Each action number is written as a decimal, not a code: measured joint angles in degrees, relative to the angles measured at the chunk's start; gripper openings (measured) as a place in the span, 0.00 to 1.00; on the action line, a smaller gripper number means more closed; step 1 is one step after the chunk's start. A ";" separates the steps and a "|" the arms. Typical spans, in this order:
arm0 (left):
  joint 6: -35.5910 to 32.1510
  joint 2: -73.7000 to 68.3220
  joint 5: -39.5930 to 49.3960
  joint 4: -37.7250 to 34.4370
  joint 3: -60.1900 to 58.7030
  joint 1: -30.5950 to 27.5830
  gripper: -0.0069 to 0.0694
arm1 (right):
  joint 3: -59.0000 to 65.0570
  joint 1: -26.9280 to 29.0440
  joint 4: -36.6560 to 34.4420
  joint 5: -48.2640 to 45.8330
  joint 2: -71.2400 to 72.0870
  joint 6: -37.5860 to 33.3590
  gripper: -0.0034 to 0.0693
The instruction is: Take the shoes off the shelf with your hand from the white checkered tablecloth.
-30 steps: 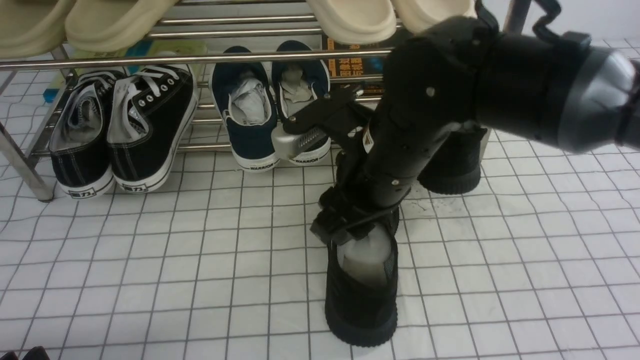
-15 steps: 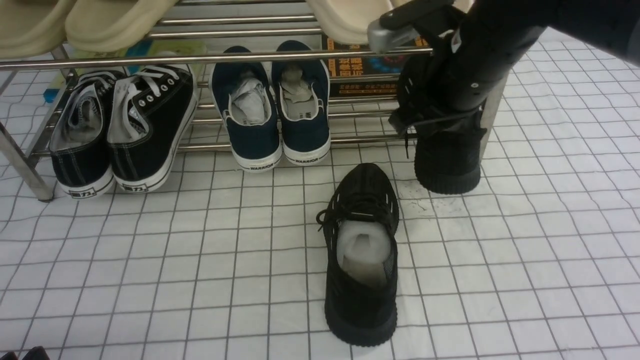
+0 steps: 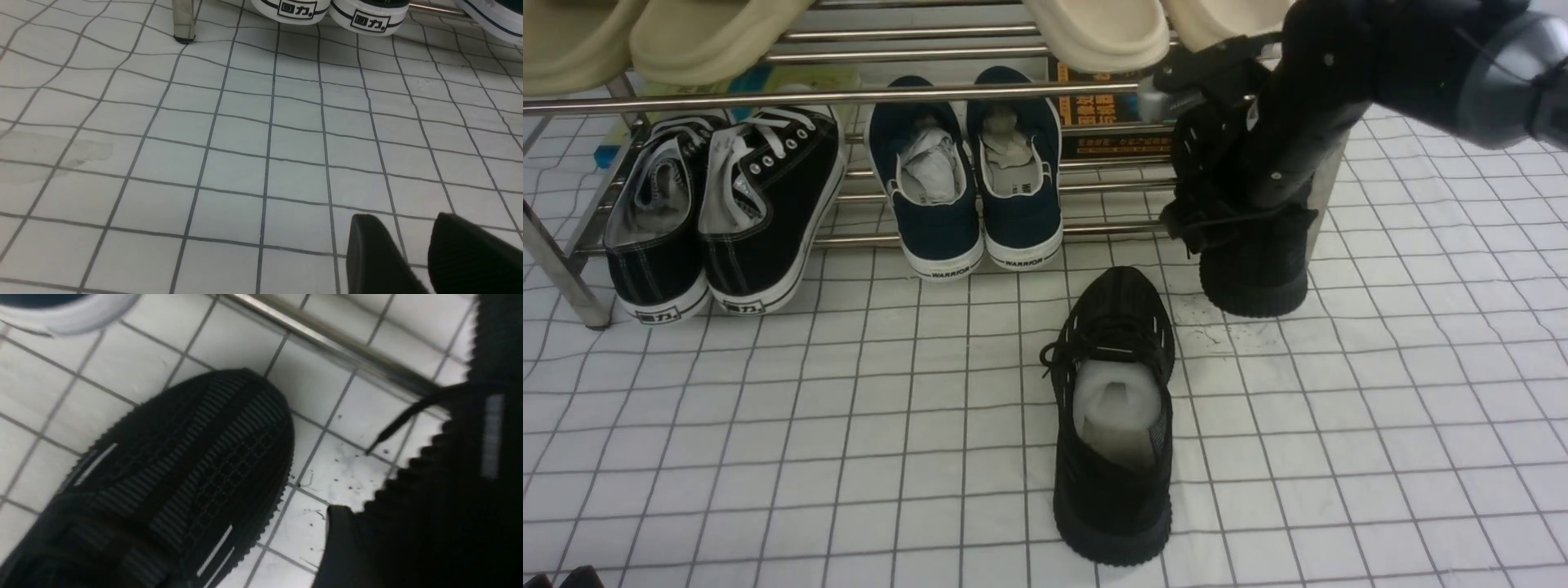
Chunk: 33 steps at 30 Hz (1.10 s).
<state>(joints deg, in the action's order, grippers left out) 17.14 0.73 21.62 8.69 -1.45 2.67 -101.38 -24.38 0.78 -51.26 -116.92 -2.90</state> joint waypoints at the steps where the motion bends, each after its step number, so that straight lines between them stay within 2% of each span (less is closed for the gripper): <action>1: 0.00 0.00 0.00 0.00 0.00 0.00 0.41 | 0.00 0.00 0.00 0.00 -0.18 0.00 0.61; 2: 0.00 0.00 0.00 0.00 0.00 0.00 0.41 | 0.00 0.00 0.16 -0.06 -1.29 0.00 0.50; 3: 0.00 0.00 0.00 0.00 0.00 0.00 0.41 | 0.00 0.00 0.23 -0.33 -1.52 0.07 0.45; 4: 0.00 0.00 0.00 0.00 0.00 0.00 0.41 | 0.00 0.08 0.11 -1.50 -1.52 0.18 0.31; 5: 0.00 0.00 0.00 0.00 0.00 0.00 0.41 | 0.00 0.08 0.12 -2.33 -1.45 0.35 0.22; 6: 0.00 0.00 0.00 0.00 0.00 0.00 0.41 | 0.00 0.08 0.12 -2.56 -1.44 0.49 0.21; 7: 0.00 0.00 0.00 0.00 0.00 0.00 0.41 | 0.00 0.08 0.12 -5.25 -0.61 0.73 0.09; 8: 0.00 0.00 0.00 0.00 0.00 0.00 0.41 | 0.00 0.08 0.12 -7.16 0.00 0.73 0.06; 10: 0.00 0.00 0.00 0.00 0.00 0.00 0.41 | 0.00 0.01 0.12 -9.06 0.80 0.73 0.05; 12: 0.00 0.00 0.00 0.00 0.00 0.00 0.41 | 0.00 -0.55 -0.78 -15.05 3.23 0.73 0.05; 15: 0.00 0.00 0.00 0.00 0.00 0.00 0.41 | 0.16 -1.12 -4.20 -19.88 6.30 0.73 0.05; 21: 0.00 0.00 0.00 0.00 0.00 0.00 0.41 | 5.21 -1.19 -7.74 -19.79 12.82 0.73 0.05; 26: 0.00 0.00 0.05 0.00 0.00 0.00 0.41 | 16.68 -1.25 -9.78 -19.70 19.76 5.18 0.06; 28: 0.00 0.00 0.05 0.00 0.00 0.00 0.41 | 23.40 -1.25 -10.39 -16.34 21.86 8.19 0.06; 33: 0.00 0.00 0.05 0.00 0.00 0.00 0.41 | 29.95 -1.25 -10.64 -5.21 22.07 10.15 0.06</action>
<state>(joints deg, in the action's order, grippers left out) 17.14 0.73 21.67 8.69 -1.45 2.67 -71.43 -25.63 -9.87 -56.47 -94.85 7.25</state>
